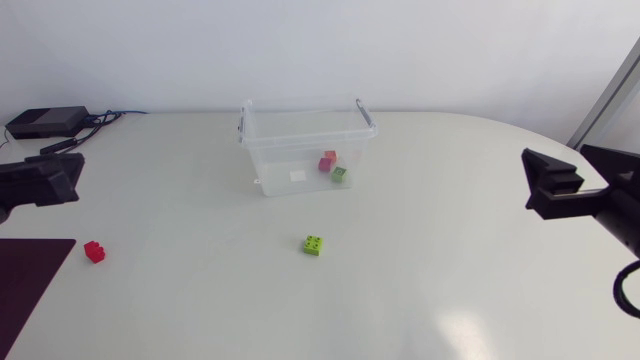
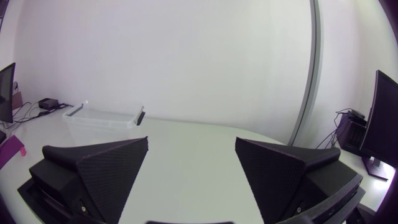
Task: Place the duplo bricks in the container
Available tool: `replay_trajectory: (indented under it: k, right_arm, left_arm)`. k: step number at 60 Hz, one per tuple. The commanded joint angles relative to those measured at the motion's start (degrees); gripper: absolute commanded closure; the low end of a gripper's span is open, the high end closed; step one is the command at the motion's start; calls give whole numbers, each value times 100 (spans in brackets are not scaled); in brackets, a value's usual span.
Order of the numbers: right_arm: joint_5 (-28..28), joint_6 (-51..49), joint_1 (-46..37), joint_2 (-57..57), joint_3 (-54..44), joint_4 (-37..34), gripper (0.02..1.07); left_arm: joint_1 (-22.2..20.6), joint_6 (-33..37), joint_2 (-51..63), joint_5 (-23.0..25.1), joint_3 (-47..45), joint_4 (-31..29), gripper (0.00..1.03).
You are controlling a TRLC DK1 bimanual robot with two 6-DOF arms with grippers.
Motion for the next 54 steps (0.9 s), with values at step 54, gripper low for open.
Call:
replay_trajectory:
  k: [54]
  right_arm:
    - [-777,-401,1846,5013,3252,-2798,6]
  left_arm:
    - [1707,-350,5914,-653,2042,-1114,22]
